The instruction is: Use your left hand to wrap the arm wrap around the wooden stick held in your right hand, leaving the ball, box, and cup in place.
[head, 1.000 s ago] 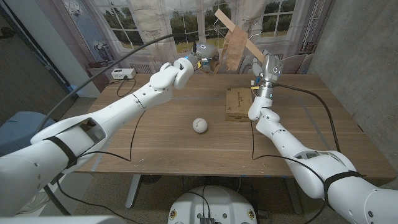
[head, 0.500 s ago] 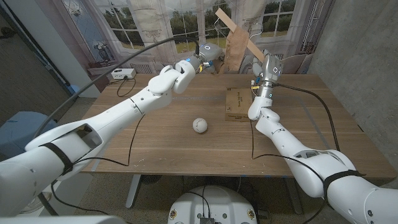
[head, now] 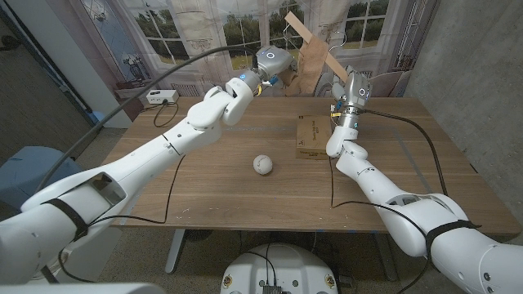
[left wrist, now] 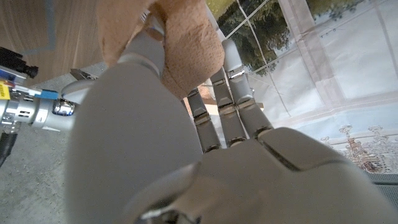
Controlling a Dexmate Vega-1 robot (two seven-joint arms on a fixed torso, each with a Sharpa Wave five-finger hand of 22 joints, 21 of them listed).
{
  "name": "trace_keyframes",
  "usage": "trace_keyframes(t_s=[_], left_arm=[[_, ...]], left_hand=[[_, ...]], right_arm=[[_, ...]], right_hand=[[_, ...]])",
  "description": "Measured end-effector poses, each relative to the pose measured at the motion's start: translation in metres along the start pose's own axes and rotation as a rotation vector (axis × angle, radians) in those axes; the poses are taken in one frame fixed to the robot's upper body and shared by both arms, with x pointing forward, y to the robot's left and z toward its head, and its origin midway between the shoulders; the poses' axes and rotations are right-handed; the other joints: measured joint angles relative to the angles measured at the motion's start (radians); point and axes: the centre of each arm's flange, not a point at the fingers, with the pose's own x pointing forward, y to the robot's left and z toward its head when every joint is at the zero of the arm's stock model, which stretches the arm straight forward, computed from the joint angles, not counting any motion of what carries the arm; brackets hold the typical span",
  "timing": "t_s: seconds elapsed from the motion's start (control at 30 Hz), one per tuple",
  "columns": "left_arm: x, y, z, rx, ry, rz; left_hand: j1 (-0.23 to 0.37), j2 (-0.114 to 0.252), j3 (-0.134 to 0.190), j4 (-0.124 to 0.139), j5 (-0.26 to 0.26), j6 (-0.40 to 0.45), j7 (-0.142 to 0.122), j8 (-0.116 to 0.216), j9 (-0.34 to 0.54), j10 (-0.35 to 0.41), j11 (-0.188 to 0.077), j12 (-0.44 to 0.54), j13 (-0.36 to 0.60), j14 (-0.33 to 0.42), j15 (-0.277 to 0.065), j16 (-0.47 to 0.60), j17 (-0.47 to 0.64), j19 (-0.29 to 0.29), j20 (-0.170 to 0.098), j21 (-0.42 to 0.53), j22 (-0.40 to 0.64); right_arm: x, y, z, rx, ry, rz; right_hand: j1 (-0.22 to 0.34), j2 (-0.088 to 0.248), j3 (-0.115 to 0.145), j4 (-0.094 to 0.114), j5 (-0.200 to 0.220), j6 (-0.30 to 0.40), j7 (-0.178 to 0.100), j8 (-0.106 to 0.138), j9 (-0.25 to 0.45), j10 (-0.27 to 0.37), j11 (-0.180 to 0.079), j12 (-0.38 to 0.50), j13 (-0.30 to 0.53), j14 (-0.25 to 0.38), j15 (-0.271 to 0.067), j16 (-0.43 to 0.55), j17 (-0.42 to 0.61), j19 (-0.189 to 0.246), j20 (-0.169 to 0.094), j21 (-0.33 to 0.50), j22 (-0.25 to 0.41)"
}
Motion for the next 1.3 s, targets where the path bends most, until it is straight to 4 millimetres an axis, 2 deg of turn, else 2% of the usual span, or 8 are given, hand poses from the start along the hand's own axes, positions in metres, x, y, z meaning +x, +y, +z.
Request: trace_keyframes(t_s=[0.67,0.8,1.3], left_arm=[[-0.004,0.024,0.009,-0.015,-0.048,0.244],[-0.001,0.029,0.01,-0.032,-0.054,0.278],[0.009,0.047,0.007,-0.075,-0.058,0.433]], left_hand=[[0.0,0.0,0.0,0.0,0.003,0.002,-0.002,-0.006,0.003,0.0,0.0,-0.008,0.001,0.001,0.001,0.002,0.0,0.0,0.0,0.0,0.0],[0.0,0.0,0.0,0.0,0.003,0.002,-0.002,-0.006,0.006,0.0,0.0,-0.008,0.003,0.001,0.001,0.002,0.0,0.0,0.0,0.0,-0.004],[0.0,0.0,0.0,0.0,0.003,0.002,-0.002,-0.013,0.006,0.001,-0.002,-0.012,0.006,0.001,0.001,-0.003,0.0,0.002,0.002,-0.001,-0.006]], right_arm=[[-0.002,0.002,0.0,0.004,0.001,0.008],[-0.002,0.002,0.001,0.007,-0.002,0.008],[-0.003,0.002,0.003,0.015,-0.011,0.01]], right_hand=[[0.0,0.0,0.0,0.0,0.0,0.0,0.0,0.0,-0.002,0.0,0.0,0.004,0.003,0.0,0.0,0.0,0.0,0.0,0.0,0.0,0.0],[0.0,0.0,0.0,0.0,0.0,0.0,0.0,0.007,-0.002,0.0,0.0,0.004,0.001,0.0,0.0,0.0,0.0,0.0,0.0,0.0,0.0],[0.0,0.0,0.003,0.003,0.0,-0.002,0.002,0.008,-0.006,0.0,0.0,0.004,0.003,0.0,0.0,0.0,0.0,0.0,0.0,0.0,0.0]])
